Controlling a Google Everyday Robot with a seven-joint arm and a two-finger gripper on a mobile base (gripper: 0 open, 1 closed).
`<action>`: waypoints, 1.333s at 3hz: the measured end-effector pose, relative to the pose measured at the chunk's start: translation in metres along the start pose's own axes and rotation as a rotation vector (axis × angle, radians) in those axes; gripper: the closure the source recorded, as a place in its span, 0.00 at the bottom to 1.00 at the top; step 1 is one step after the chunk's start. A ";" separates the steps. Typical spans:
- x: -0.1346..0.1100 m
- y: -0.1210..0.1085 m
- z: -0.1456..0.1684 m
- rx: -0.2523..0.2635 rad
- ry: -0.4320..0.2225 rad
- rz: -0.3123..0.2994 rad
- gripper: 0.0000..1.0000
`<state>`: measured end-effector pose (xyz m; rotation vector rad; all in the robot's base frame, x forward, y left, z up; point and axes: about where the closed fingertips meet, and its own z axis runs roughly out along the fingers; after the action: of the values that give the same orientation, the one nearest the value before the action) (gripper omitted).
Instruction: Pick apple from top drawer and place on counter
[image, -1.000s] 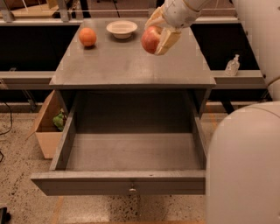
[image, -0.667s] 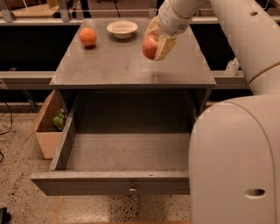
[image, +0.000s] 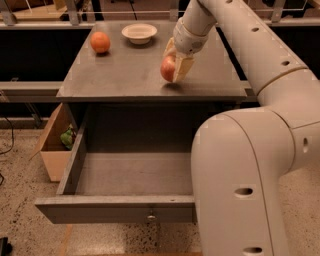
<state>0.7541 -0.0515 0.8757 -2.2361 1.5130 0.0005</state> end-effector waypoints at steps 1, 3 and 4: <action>0.002 -0.002 0.010 -0.023 0.002 0.024 0.36; 0.008 -0.002 0.016 -0.043 -0.002 0.068 0.00; 0.015 0.003 0.006 -0.030 -0.051 0.132 0.00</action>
Offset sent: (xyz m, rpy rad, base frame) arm 0.0139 -0.0072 -0.0062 -0.0160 0.0905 -0.0482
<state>0.7592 -0.0633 0.8655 -2.1379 1.6398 0.1196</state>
